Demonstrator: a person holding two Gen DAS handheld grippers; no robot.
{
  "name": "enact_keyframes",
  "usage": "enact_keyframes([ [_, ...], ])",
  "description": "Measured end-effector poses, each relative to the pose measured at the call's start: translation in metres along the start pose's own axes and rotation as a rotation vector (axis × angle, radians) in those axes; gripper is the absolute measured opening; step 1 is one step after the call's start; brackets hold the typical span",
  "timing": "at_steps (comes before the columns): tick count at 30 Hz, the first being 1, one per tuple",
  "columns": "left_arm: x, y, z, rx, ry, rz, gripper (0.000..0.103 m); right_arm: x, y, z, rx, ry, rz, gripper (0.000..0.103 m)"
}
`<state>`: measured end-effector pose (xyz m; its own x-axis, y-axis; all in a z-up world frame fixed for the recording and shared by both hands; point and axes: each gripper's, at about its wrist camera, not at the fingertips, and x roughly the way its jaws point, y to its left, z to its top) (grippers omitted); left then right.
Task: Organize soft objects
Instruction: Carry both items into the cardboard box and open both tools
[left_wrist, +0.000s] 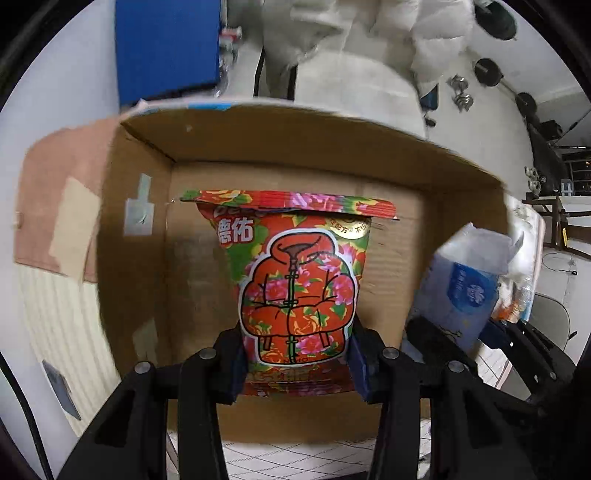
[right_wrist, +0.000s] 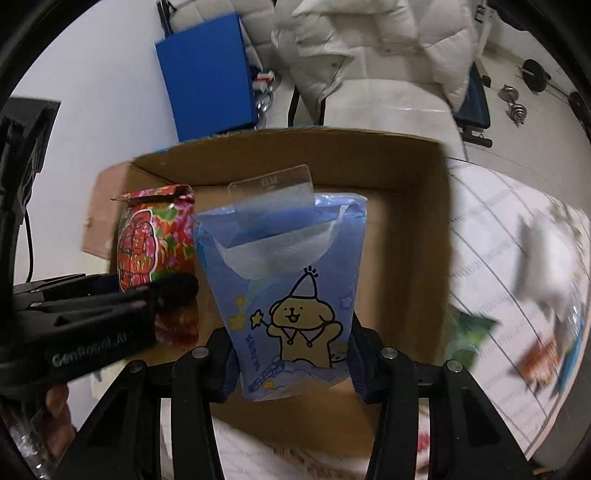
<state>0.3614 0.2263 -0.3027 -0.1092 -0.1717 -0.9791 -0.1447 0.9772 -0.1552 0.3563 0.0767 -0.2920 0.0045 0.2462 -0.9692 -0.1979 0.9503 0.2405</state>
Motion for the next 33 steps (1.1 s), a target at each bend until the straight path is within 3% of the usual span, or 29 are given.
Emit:
enact_keyframes([
  [5,0.043,0.014,0.024,0.015,0.079,-0.007,0.042,0.051,0.033,0.029,-0.015,0.063,-0.057,0.05],
  [12,0.066,0.026,0.026,0.005,0.125,-0.02,0.043,0.08,0.036,0.027,-0.03,0.108,-0.101,0.053],
  [15,0.063,0.034,0.019,-0.024,0.137,-0.031,0.048,0.084,0.033,0.03,-0.033,0.118,-0.118,0.069],
  [16,0.058,0.036,0.016,-0.025,0.124,-0.035,0.067,0.083,0.032,0.029,-0.03,0.121,-0.118,0.079],
  [17,0.051,0.036,0.011,-0.022,0.107,-0.034,0.092,0.082,0.032,0.025,-0.024,0.13,-0.092,0.095],
  [18,0.045,0.036,0.007,-0.021,0.09,-0.024,0.097,0.076,0.031,0.021,-0.018,0.139,-0.063,0.101],
  [24,-0.013,0.018,-0.026,0.008,-0.03,0.027,0.098,0.041,0.036,-0.006,-0.035,0.116,-0.023,0.103],
  [27,-0.05,0.003,-0.042,0.018,-0.122,0.017,0.101,0.0,0.027,-0.023,-0.042,0.057,0.003,0.103],
  [30,-0.085,-0.03,-0.055,0.051,-0.212,0.015,0.102,-0.048,-0.007,-0.03,-0.017,-0.054,0.035,0.103],
  [32,-0.106,-0.06,-0.069,0.094,-0.259,0.042,0.102,-0.085,-0.046,-0.046,0.018,-0.123,0.019,0.103],
  [33,-0.112,-0.082,-0.077,0.121,-0.28,0.054,0.102,-0.092,-0.064,-0.038,0.034,-0.138,0.005,0.103],
])
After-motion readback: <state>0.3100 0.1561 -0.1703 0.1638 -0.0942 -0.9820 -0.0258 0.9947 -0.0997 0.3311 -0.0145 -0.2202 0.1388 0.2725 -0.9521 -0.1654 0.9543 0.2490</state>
